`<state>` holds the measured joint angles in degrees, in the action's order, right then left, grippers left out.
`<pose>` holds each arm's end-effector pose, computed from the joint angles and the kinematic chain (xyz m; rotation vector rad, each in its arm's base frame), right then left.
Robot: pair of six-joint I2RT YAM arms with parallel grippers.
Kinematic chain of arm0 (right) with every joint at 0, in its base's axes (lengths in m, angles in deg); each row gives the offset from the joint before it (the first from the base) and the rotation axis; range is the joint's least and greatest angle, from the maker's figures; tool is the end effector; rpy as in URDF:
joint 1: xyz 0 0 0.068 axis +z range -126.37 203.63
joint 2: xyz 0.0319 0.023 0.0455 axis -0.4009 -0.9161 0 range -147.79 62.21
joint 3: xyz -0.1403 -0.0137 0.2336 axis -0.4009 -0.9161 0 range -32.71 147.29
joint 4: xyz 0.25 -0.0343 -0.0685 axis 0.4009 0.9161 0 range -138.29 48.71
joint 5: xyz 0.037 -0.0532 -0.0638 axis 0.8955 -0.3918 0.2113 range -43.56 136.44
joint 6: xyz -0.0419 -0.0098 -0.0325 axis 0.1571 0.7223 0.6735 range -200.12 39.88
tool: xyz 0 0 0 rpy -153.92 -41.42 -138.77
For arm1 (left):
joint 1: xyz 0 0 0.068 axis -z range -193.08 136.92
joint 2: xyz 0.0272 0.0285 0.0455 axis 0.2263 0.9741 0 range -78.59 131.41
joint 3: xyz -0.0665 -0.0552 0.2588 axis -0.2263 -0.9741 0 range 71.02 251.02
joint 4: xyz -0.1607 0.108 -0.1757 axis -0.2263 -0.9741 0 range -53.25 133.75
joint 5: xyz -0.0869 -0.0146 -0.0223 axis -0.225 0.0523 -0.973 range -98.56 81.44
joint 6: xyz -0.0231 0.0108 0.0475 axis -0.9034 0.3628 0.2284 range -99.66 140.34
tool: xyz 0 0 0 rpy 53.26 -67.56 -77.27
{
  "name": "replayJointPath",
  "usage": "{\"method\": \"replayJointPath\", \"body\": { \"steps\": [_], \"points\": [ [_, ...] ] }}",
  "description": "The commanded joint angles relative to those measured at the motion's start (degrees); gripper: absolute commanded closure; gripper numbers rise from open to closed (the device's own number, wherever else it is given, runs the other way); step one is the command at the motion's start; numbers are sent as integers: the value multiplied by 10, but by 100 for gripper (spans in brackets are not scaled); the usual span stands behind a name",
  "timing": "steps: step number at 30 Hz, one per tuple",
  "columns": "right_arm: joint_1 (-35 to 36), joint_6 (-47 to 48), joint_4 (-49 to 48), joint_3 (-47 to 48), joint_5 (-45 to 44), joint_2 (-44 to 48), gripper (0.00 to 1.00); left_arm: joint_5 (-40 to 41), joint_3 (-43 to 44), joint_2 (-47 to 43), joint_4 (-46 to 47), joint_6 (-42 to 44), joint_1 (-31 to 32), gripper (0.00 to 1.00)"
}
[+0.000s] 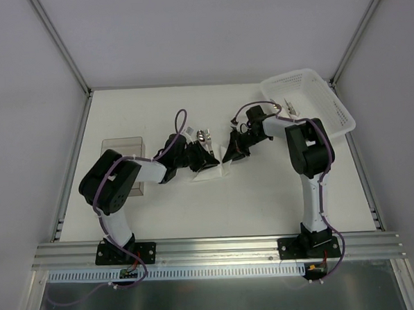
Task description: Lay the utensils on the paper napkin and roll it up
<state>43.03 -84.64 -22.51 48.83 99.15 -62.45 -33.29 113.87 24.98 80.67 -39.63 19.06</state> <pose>0.3909 0.1676 0.1177 -0.5856 2.5967 1.3869 0.2897 -0.1995 0.1429 -0.2278 2.2493 -1.3911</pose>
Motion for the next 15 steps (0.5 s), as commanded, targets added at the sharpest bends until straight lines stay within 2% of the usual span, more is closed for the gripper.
{"method": "replayJointPath", "body": {
  "steps": [1, 15],
  "points": [
    [6, -8, 1, 21, -7, 21, 94, 9, -13, -31, -14, 23, -7, 80],
    [10, -9, 1, 25, -3, 24, 95, 29, -74, -93, -41, 40, -8, 84]
  ]
}}
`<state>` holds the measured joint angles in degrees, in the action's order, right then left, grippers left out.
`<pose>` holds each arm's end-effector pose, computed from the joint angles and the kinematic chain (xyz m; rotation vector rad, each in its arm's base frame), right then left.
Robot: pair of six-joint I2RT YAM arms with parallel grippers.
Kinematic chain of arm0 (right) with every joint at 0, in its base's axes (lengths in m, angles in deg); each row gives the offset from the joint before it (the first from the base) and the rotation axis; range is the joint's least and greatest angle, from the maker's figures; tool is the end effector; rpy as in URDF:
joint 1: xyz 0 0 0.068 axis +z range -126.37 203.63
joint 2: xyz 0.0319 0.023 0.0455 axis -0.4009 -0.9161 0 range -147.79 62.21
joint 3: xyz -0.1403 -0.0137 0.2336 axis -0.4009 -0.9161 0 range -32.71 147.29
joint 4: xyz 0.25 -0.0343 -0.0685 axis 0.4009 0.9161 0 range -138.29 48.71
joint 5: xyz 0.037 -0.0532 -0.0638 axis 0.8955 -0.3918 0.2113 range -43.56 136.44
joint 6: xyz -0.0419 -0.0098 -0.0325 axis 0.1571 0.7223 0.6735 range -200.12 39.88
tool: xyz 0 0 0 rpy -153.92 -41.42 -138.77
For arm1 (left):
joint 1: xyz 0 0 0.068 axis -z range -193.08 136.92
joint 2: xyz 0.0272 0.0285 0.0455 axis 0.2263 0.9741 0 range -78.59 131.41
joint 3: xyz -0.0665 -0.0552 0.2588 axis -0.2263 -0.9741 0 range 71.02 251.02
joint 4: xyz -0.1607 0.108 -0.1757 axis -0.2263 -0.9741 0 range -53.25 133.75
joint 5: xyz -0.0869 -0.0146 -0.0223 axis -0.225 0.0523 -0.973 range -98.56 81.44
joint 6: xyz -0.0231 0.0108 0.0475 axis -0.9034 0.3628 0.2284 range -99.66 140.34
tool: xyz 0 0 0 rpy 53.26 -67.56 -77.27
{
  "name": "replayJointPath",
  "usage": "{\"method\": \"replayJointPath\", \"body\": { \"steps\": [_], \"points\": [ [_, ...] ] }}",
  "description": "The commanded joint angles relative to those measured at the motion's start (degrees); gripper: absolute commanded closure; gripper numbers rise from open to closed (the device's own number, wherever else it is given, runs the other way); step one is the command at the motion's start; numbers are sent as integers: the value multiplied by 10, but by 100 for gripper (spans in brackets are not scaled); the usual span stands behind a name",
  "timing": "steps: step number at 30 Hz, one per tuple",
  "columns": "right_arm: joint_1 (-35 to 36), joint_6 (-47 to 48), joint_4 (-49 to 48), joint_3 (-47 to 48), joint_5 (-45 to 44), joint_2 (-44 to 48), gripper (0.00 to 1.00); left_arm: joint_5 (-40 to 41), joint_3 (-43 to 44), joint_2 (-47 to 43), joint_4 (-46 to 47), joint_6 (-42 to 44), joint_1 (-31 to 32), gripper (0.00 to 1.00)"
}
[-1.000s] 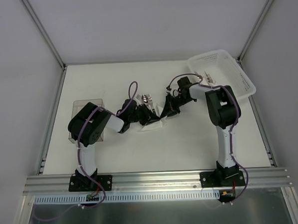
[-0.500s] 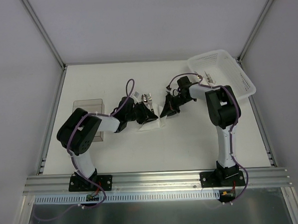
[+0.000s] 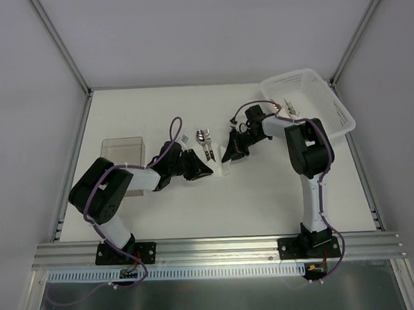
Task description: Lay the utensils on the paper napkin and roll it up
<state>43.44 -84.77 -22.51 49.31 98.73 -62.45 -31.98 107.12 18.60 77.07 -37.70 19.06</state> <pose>0.3915 0.1708 0.1196 -0.5950 2.5936 1.3779 0.2621 -0.1814 0.1403 -0.2351 2.3070 -1.3205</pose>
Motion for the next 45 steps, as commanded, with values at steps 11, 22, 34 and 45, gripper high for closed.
{"method": "replayJointPath", "body": {
  "steps": [11, 22, 34, 45],
  "points": [
    [25, -17, 6, 31, 8, 32, 97, 27, 14, 11, -12, 28, -8, 85],
    [52, -43, 6, 60, 19, 27, 98, 18, 28, 52, -8, 18, -7, 86],
    [78, -68, -6, 72, 1, -18, 99, 19, 27, 50, -12, 27, -8, 86],
    [79, -42, 23, 82, -47, -52, 99, 16, 20, 18, -13, 22, -8, 78]
  ]
}}
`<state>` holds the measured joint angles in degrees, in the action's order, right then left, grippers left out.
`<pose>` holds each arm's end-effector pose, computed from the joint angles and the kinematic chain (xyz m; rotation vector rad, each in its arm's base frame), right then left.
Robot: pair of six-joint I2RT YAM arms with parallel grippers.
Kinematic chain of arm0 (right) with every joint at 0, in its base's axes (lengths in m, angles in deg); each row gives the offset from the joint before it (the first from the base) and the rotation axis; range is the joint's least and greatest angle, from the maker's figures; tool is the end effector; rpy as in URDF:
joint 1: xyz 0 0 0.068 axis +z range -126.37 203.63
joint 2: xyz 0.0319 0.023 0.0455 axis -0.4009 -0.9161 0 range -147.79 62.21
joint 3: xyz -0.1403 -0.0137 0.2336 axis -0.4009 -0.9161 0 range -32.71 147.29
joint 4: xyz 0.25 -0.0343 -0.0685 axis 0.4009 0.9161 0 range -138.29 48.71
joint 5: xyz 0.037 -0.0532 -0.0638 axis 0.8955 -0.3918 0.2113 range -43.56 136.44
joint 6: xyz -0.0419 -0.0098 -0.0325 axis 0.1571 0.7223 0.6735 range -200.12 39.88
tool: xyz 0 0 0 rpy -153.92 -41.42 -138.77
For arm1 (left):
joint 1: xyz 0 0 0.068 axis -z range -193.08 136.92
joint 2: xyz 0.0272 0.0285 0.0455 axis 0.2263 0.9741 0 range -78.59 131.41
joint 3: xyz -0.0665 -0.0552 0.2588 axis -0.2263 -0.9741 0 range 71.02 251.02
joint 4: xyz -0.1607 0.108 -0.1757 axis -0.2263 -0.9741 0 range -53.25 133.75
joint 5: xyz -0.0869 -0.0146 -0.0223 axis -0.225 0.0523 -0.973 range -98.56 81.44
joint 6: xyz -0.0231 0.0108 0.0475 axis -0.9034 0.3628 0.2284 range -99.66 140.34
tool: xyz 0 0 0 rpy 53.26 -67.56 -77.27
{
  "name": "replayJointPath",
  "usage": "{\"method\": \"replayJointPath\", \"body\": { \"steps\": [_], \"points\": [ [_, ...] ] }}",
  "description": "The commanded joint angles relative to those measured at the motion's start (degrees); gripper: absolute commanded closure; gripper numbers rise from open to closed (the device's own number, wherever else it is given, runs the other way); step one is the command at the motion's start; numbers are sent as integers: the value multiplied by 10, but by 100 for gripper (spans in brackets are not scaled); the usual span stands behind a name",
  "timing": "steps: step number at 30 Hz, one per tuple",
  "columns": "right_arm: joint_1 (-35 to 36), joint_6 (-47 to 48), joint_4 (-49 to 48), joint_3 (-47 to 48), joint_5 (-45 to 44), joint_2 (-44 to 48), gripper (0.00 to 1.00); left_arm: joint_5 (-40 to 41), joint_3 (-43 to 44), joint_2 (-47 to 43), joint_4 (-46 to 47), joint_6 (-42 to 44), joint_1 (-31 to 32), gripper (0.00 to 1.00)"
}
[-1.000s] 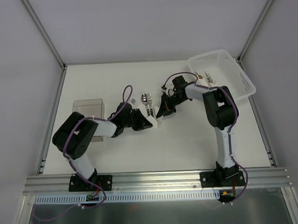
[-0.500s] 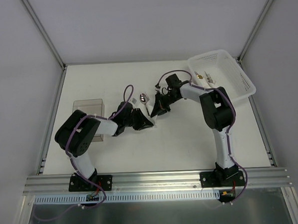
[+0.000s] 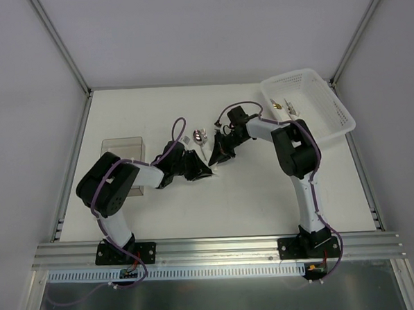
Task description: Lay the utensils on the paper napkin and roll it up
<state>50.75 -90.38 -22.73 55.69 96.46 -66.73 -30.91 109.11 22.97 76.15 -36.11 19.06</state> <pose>0.3885 0.2295 0.1165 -0.6613 2.6397 1.3803 0.2702 -0.1857 0.1246 -0.2387 2.3552 -1.2611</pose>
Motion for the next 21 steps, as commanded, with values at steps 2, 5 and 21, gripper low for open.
{"method": "replayJointPath", "body": {
  "steps": [2, 5, 21],
  "points": [
    [7, 16, 27, 19, -26, -11, 97, 13, -6, -57, -15, 9, -7, 77],
    [6, 18, 29, 21, -20, -17, 87, 32, -15, -106, -45, 19, -8, 75],
    [7, 16, 27, 23, 12, -13, 33, 158, 15, -260, -196, 30, -39, 68]
  ]
}}
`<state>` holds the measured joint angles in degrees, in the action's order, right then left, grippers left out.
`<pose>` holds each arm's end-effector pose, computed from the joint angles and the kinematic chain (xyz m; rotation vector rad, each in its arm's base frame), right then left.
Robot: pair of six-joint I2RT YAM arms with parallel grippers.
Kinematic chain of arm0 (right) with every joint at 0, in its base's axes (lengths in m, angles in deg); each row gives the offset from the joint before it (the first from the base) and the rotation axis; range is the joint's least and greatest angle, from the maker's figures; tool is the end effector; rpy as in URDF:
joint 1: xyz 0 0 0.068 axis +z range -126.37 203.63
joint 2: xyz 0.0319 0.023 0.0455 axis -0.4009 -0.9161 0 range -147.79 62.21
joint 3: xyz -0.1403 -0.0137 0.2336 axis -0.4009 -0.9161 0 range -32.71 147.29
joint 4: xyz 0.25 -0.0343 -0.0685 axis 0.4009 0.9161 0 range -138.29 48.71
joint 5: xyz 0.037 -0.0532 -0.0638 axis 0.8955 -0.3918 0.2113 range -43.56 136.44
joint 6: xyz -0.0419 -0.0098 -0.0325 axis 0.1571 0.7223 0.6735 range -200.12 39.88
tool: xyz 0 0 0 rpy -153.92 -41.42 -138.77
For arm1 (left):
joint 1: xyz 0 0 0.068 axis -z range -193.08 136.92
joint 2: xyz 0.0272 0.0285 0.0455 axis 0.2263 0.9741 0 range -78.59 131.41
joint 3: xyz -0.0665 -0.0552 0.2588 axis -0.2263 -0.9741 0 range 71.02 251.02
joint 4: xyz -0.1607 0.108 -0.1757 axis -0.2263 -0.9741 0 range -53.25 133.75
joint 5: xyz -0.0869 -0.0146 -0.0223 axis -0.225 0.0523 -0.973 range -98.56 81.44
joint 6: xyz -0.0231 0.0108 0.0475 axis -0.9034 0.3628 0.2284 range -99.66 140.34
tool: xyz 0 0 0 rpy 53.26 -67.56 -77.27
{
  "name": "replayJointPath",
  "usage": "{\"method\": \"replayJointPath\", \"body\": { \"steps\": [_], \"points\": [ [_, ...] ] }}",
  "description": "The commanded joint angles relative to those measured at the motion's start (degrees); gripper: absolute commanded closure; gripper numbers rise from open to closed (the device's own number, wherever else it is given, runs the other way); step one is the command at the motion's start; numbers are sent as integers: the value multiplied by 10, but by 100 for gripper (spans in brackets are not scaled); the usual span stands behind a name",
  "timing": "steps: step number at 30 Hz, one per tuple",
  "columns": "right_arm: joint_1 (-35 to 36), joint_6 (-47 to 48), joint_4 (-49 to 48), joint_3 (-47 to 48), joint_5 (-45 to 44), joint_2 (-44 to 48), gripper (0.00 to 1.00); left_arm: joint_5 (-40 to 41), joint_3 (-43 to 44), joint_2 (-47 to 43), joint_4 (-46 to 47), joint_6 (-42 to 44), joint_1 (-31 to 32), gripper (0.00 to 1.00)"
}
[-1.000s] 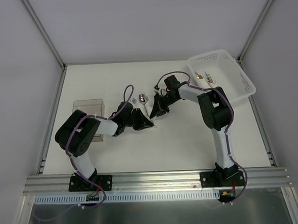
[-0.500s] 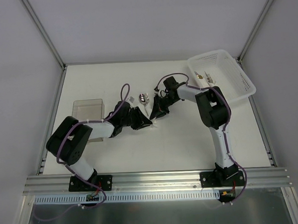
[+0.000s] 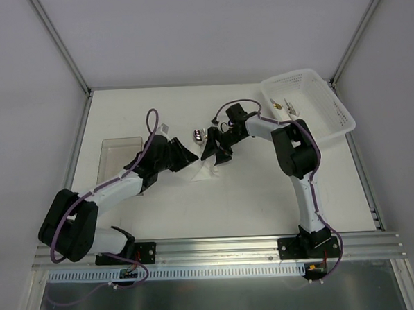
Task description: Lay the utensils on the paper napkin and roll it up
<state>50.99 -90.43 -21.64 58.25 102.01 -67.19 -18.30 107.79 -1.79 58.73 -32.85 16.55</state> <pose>0.3919 0.2357 0.1267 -0.6996 2.5824 1.5147 0.2446 -0.1460 0.2128 -0.3283 2.1513 -1.0538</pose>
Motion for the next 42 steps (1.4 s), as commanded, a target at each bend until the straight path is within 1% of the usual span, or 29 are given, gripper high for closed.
{"method": "replayJointPath", "body": {
  "steps": [1, 5, 6, 7, 9, 10, 11, 13, 19, 25, 29, 35, 38, 42],
  "points": [
    [4, 16, 15, -3, -43, -7, 33, 30, 39, -3, -22, -2, -16, 68],
    [9, 26, 15, -4, -42, 2, 34, 24, 66, 34, -24, -21, -30, 71],
    [10, 28, 14, -6, -42, 4, 33, 11, 73, 43, -22, -24, -36, 72],
    [9, 34, 15, -7, -42, 8, 34, 5, 83, 68, -24, -23, -38, 73],
    [11, 41, 14, -9, -43, 10, 36, -18, 124, 98, -35, -17, -41, 76],
    [11, 43, 15, -10, -43, 11, 38, -31, 153, 131, -37, -17, -44, 78],
    [12, 45, 14, -10, -43, 12, 40, -42, 168, 148, -38, -15, -45, 79],
    [12, 46, 15, -11, -47, 12, 41, -70, 196, 191, -43, -12, -45, 82],
    [13, 52, 15, -16, -49, 13, 43, -99, 277, 273, -53, -22, -46, 83],
    [13, 59, 11, -19, -49, 20, 42, -131, 326, 334, -65, -32, -45, 84],
    [13, 62, 12, -19, -49, 22, 41, -154, 335, 352, -79, -33, -44, 84],
    [12, 66, 12, -19, -50, 21, 41, -173, 318, 356, -94, -36, -44, 87],
    [12, 64, 14, -22, -52, 22, 40, -189, 309, 347, -103, -24, -45, 89],
    [13, 67, 14, -24, -54, 24, 39, -187, 281, 316, -115, -1, -55, 91]
  ]
}}
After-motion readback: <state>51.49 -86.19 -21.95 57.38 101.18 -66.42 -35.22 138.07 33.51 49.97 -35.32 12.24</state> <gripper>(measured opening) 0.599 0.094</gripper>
